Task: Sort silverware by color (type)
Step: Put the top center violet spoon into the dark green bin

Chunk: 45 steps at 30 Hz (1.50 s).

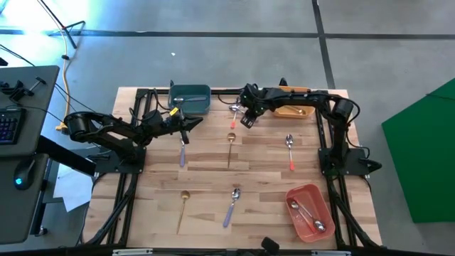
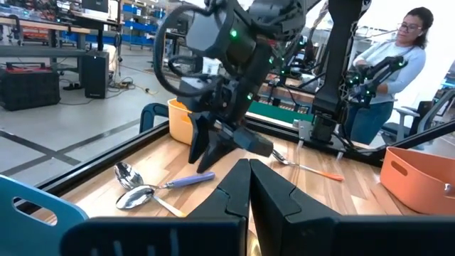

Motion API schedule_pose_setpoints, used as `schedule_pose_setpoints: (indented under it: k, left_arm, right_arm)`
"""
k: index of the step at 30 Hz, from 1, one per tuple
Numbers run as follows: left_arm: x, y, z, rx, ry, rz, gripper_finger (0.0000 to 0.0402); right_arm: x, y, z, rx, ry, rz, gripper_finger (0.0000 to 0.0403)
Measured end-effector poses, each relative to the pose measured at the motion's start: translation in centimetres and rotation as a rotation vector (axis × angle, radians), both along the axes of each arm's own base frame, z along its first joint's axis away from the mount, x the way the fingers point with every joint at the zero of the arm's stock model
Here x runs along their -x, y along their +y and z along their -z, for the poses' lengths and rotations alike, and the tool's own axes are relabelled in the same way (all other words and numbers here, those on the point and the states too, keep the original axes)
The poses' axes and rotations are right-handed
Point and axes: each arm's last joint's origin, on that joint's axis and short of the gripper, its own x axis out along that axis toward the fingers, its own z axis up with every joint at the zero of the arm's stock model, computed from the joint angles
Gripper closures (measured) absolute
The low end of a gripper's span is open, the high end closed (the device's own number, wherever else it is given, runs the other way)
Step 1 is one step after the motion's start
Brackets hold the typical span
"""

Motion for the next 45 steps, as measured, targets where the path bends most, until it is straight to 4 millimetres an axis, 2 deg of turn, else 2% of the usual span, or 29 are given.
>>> schedule_pose_setpoints:
  k: [4, 9, 11, 15, 18, 22, 24, 29, 33, 35, 41, 45]
  left_arm:
    - [0.0, 0.0, 0.0, 0.001, -0.001, -0.002, 0.0401]
    - [0.0, 0.0, 0.0, 0.0, -0.003, -0.003, 0.0401]
    - [0.0, 0.0, 0.0, 0.0, -0.003, -0.003, 0.0401]
    - [0.0, 0.0, 0.0, 0.0, -0.003, -0.002, 0.0401]
    - [0.0, 0.0, 0.0, 0.001, -0.003, -0.003, 0.0401]
    - [0.0, 0.0, 0.0, 0.008, -0.005, -0.002, 0.0401]
    - [0.0, 0.0, 0.0, 0.017, -0.007, 0.005, 0.0401]
    - [0.2, 0.1, -0.2, 0.008, -0.014, 0.025, 0.0401]
    - [1.2, 0.4, -0.4, -0.001, -0.031, 0.004, 0.0401]
    - [1.8, 0.5, -0.7, -0.014, -0.05, -0.018, 0.0401]
    - [3.0, 0.6, -1.7, -0.044, -0.109, -0.058, 0.0401]
    - [3.2, 0.5, -2.1, -0.053, -0.125, -0.059, 0.0401]
  right_arm:
    - [-0.1, 0.0, 0.7, 0.027, -0.049, -0.001, 0.0252]
    - [-0.4, -0.3, 2.1, 0.046, -0.044, -0.015, 0.0246]
    - [-0.6, -0.4, 3.2, 0.043, -0.018, -0.017, 0.0254]
    - [-0.8, -0.6, 4.2, 0.05, 0.006, -0.017, 0.0277]
    - [-0.8, -0.5, 4.3, 0.045, 0.008, -0.031, 0.0308]
    - [-1.0, -0.6, 4.1, 0.036, 0.004, -0.05, 0.0371]
    - [-1.1, -0.7, 3.8, 0.043, 0.006, -0.063, 0.0376]
    - [-1.3, -0.5, 2.0, 0.045, 0.031, -0.067, 0.037]
    - [-2.1, 0.0, -2.1, 0.108, -0.066, -0.083, 0.0375]
    - [-2.7, 0.6, -3.2, 0.113, -0.099, -0.087, 0.0375]
    - [-5.9, 1.7, -7.1, 0.21, -0.32, -0.124, 0.0374]
    - [-7.6, 1.8, -8.5, 0.27, -0.449, -0.146, 0.0374]
